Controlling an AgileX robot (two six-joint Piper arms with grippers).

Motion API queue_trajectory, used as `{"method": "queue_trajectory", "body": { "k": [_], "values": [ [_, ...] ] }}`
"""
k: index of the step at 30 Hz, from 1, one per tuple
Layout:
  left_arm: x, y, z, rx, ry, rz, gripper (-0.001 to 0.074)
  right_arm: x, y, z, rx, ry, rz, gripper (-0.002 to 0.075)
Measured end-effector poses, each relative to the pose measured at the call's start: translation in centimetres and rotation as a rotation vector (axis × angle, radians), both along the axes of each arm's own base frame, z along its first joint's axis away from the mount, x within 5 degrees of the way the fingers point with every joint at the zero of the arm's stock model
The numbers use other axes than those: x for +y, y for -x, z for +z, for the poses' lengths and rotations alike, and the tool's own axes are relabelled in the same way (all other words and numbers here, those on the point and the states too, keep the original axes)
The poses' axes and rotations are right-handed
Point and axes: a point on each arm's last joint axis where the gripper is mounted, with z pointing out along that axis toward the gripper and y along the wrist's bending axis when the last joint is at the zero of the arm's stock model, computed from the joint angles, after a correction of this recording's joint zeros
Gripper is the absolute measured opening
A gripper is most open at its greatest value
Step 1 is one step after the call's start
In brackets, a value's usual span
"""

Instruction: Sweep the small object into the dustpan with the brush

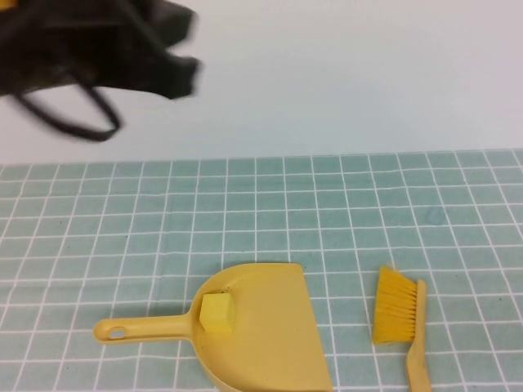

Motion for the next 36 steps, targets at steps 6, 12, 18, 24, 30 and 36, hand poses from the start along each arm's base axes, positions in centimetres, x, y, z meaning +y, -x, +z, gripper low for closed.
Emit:
{"method": "queue_trajectory", "body": {
  "k": [6,12,18,24,30,36],
  "values": [
    [5.1,3.8,-4.1,-0.017,0.136,0.158,-0.0001,0.0,0.0,0.0,-0.002,-0.002,0.001,-0.0001],
    [9.3,9.1,-11.0,-0.068,0.14,0.297,-0.0001,0.0,0.0,0.0,-0.001,-0.001,0.001,-0.0001],
    [12.2,14.0,-16.4,-0.266,0.244,0.465,-0.0001,0.0,0.0,0.0,-0.001,-0.001,0.001,-0.0001],
    [12.9,15.1,-19.6,-0.32,0.272,0.538,-0.0001,0.0,0.0,0.0,-0.004,-0.001,0.002,-0.0001],
    [12.9,15.0,-22.9,-0.19,0.361,0.565,-0.0001,0.0,0.0,0.0,-0.007,0.002,0.002,-0.0001],
    [13.1,15.7,-26.0,-0.106,0.399,0.6,-0.0001,0.0,0.0,0.1,-0.007,0.001,0.003,-0.0001]
  ]
}}
